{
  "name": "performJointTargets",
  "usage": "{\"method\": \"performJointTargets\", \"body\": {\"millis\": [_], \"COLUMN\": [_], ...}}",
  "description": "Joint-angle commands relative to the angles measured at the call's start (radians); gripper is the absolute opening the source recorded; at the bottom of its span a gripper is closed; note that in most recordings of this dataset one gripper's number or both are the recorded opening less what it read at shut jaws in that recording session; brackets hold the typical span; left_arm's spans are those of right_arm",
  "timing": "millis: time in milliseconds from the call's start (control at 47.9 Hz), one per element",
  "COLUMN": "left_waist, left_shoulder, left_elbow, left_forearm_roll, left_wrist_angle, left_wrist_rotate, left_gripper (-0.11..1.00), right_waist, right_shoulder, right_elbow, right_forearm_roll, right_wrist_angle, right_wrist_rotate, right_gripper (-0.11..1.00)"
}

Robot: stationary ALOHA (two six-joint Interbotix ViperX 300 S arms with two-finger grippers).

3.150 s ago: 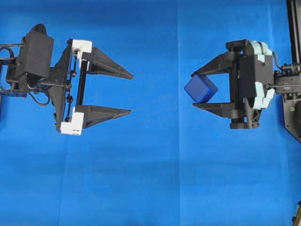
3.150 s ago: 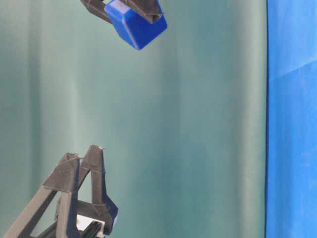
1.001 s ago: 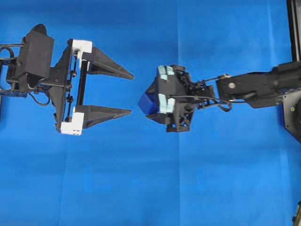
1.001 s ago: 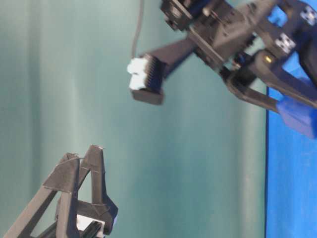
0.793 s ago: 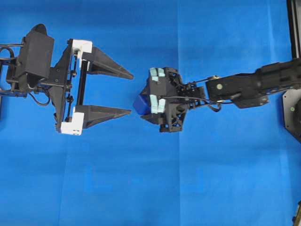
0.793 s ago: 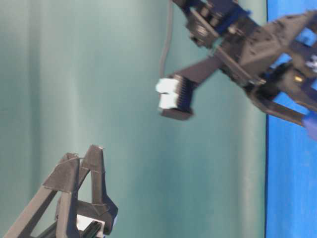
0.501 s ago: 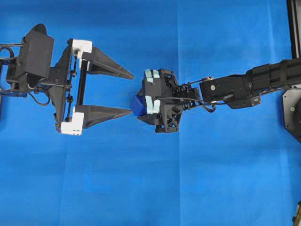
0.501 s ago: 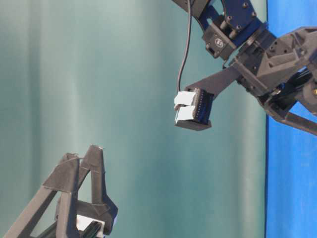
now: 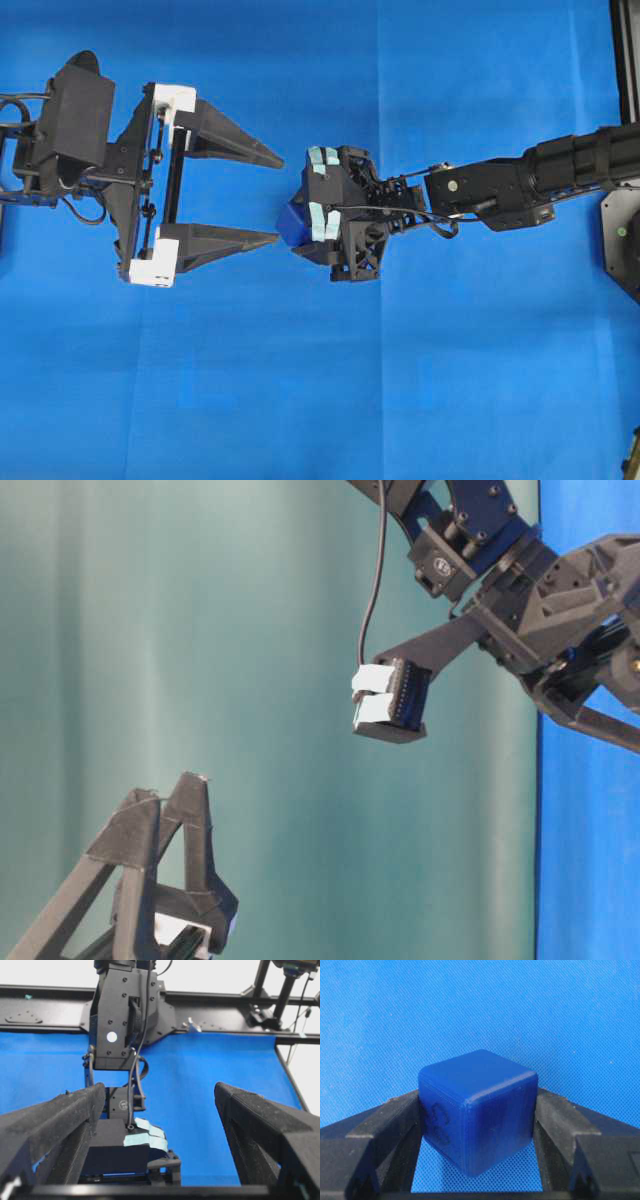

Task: Handover the blue block to the right arm after grasping it with the left arm, then place it in the designated position.
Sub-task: 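Open the right gripper to release the cube and retract rightward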

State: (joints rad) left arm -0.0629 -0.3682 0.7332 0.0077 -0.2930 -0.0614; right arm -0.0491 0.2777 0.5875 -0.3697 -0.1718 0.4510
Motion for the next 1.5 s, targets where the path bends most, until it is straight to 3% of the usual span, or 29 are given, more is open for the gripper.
{"method": "performJointTargets", "body": {"millis": [0,271,313,417,459,626,897,1481], "left_waist": [-0.003,-0.003,-0.003,-0.003,-0.003,-0.003,-0.003,-0.003], "left_shoulder": [-0.006,-0.008,-0.008,-0.008,-0.006,-0.008,-0.009,-0.008], "left_elbow": [-0.025,-0.025,-0.026,-0.025,-0.025,-0.025,-0.025,-0.026], "left_forearm_roll": [-0.002,0.000,0.000,0.000,0.000,0.000,0.000,0.000], "left_wrist_angle": [-0.005,-0.005,-0.005,-0.005,-0.005,-0.005,-0.005,-0.005], "left_wrist_rotate": [0.000,0.000,0.000,0.000,0.000,0.002,0.005,0.008], "left_gripper": [0.93,0.93,0.93,0.93,0.93,0.93,0.93,0.93], "right_waist": [-0.003,-0.003,-0.003,-0.003,-0.003,-0.003,0.005,0.044], "right_shoulder": [-0.015,-0.017,-0.017,-0.017,-0.017,-0.025,-0.149,-0.601], "right_elbow": [-0.006,-0.006,-0.006,-0.011,-0.011,-0.009,0.006,0.021], "right_forearm_roll": [0.006,0.017,0.020,0.031,0.032,0.034,0.034,0.031], "right_wrist_angle": [-0.003,0.000,0.000,0.000,0.000,0.005,0.064,0.436], "right_wrist_rotate": [0.003,0.011,0.011,0.011,0.011,0.011,0.011,0.008], "right_gripper": [0.46,0.47,0.55,0.85,0.89,0.79,0.80,0.80]}}
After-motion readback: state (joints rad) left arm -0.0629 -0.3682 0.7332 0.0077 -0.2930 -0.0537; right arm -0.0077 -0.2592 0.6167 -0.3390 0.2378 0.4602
